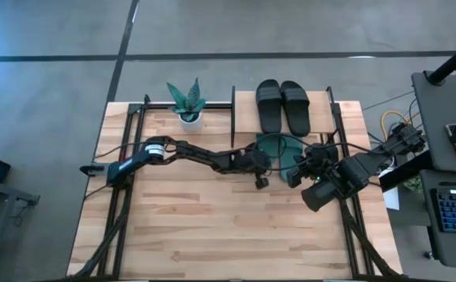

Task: Pick and place slides into the shelf
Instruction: Move the left green slipper under the shelf, then move the right green slipper under the shelf

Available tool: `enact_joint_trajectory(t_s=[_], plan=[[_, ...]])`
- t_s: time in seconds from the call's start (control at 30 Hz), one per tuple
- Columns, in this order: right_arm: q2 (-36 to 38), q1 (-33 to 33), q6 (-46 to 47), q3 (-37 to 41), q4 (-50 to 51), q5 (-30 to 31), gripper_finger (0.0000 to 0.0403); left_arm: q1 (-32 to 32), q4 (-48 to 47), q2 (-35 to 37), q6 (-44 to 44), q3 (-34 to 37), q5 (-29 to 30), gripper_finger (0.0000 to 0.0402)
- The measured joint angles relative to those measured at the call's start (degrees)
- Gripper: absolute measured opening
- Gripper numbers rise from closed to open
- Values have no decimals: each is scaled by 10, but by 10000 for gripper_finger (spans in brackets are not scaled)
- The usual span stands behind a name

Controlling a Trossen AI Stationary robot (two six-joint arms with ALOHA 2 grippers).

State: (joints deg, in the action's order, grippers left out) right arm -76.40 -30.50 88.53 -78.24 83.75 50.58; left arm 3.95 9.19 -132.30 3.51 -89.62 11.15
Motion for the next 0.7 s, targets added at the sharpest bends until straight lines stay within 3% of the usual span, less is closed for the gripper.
enact_joint_trajectory(t_s=[0.23, 0.5, 0.7], plan=[[0, 0, 14, 14, -1, -3, 9, 10, -17, -1, 4, -3, 28, 0], [0, -19, 55, 40, 4, -78, 9, -21, 4, 48, -2, -2, 22, 0], [1, -43, 225, 84, 52, -211, 9, -59, -45, 87, -26, 2, -5, 0]])
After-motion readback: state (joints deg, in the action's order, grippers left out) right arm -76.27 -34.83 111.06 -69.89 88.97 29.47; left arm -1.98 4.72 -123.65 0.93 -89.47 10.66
